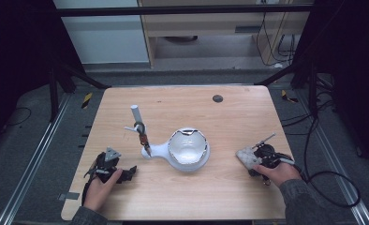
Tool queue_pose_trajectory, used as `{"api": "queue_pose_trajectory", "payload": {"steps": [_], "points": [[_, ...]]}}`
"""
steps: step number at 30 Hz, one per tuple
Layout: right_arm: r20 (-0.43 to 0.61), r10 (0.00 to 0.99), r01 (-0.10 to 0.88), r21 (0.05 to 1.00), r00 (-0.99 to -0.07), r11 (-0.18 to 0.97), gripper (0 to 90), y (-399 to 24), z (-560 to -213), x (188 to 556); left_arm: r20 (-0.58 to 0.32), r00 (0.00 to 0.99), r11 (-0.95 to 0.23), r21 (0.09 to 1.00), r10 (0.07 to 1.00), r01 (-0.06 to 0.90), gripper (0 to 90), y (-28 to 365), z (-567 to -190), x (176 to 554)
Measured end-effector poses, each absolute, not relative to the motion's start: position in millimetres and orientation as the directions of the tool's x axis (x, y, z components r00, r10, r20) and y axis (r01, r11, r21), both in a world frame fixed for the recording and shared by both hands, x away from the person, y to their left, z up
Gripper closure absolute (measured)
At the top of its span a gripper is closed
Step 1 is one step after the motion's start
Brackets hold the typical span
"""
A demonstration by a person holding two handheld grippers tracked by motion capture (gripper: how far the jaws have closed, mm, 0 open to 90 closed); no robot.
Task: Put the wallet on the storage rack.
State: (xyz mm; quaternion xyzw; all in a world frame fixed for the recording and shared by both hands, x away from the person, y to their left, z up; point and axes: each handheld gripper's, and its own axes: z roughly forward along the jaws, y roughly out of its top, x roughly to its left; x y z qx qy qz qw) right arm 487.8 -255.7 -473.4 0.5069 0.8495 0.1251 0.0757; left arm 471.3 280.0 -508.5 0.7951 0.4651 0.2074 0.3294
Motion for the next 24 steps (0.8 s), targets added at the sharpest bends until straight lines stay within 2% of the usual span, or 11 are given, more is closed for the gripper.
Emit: {"api": "queue_pose_trajectory", "payload": {"steps": [11, 24], "points": [[-0.031, 0.859, 0.814, 0.305, -0.511, 0.495, 31.8, -255.9, -462.4, 484.9, 0.025, 0.485, -0.354, 0.715, 0.874, 0.602, 1.4, 280.2, -508.4, 471.1], [-0.103, 0.766, 0.700, 0.345, -0.634, 0.625, 31.8, -226.3, -406.9, 471.2, 0.027, 0.486, -0.356, 0.715, 0.874, 0.601, 1.4, 280.4, -508.3, 471.2]]}}
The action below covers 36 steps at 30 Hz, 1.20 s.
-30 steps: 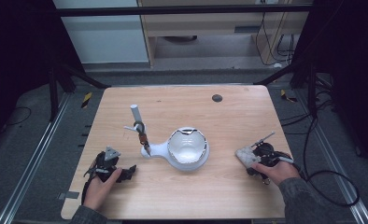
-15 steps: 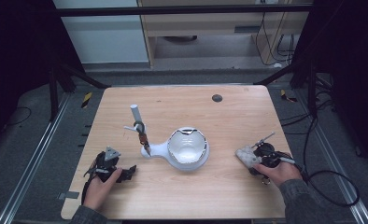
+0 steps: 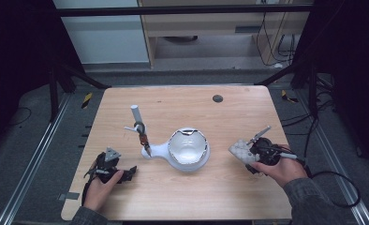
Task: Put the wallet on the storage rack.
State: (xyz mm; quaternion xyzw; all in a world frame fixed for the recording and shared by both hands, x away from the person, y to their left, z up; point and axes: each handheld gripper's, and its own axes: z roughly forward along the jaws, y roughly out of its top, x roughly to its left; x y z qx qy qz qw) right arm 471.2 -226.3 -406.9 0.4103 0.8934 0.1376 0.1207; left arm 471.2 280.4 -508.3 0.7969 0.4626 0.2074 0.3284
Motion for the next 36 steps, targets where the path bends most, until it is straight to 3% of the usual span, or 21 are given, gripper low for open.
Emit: {"api": "queue_pose_trajectory", "payload": {"steps": [14, 36], "points": [[-0.152, 0.677, 0.599, 0.359, -0.720, 0.716, 31.9, -185.9, -366.0, 462.6, 0.023, 0.486, -0.354, 0.715, 0.874, 0.602, 1.2, 280.3, -508.4, 471.4], [-0.170, 0.582, 0.506, 0.343, -0.795, 0.791, 31.9, -141.1, -341.8, 451.5, 0.025, 0.486, -0.355, 0.716, 0.874, 0.601, 1.0, 280.0, -508.6, 471.5]]}}
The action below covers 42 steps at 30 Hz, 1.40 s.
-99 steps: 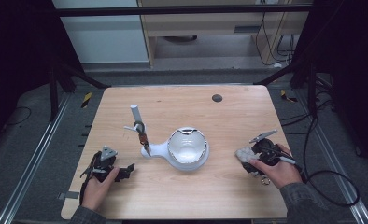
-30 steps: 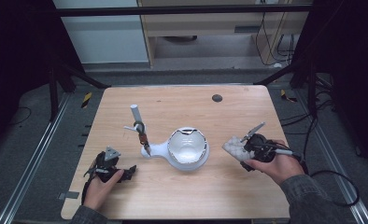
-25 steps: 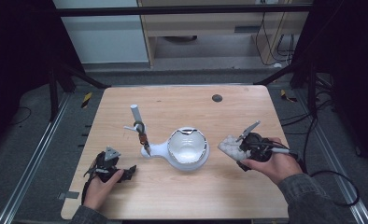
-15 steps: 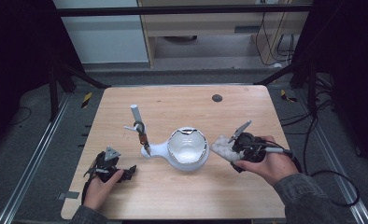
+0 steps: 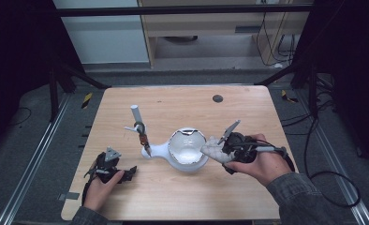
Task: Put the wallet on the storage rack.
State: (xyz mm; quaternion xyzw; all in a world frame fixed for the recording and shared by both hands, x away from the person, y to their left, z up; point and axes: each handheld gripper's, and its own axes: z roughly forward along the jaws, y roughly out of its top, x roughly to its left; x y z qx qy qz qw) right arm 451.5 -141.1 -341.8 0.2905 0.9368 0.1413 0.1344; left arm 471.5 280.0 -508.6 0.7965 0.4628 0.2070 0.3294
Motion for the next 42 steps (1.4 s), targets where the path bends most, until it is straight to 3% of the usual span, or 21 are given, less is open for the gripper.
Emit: {"api": "queue_pose_trajectory", "payload": {"steps": [27, 42], "points": [[-0.148, 0.470, 0.428, 0.247, -0.870, 0.869, 31.8, -70.5, -356.6, 478.7, 0.026, 0.488, -0.357, 0.715, 0.872, 0.601, 0.8, 280.0, -508.5, 471.5], [-0.124, 0.482, 0.455, 0.191, -0.868, 0.870, 31.6, -57.5, -363.7, 499.7, 0.025, 0.492, -0.361, 0.713, 0.870, 0.601, 0.8, 279.9, -508.3, 471.6]]}}
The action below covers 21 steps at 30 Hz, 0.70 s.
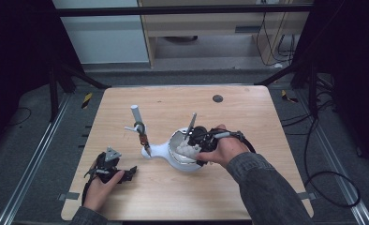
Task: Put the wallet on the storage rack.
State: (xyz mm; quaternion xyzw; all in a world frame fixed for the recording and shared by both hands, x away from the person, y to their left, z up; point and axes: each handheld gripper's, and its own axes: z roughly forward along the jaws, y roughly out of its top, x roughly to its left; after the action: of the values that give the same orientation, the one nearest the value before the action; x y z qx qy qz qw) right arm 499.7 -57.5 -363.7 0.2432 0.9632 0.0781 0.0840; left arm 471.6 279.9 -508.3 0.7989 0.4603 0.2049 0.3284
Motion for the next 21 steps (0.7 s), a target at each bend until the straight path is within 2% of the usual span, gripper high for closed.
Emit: {"api": "queue_pose_trajectory", "payload": {"steps": [21], "points": [[-0.116, 0.486, 0.460, 0.196, -0.866, 0.866, 31.2, -52.0, -367.2, 512.0, 0.025, 0.497, -0.363, 0.715, 0.867, 0.597, 0.8, 279.3, -508.6, 471.8]]}}
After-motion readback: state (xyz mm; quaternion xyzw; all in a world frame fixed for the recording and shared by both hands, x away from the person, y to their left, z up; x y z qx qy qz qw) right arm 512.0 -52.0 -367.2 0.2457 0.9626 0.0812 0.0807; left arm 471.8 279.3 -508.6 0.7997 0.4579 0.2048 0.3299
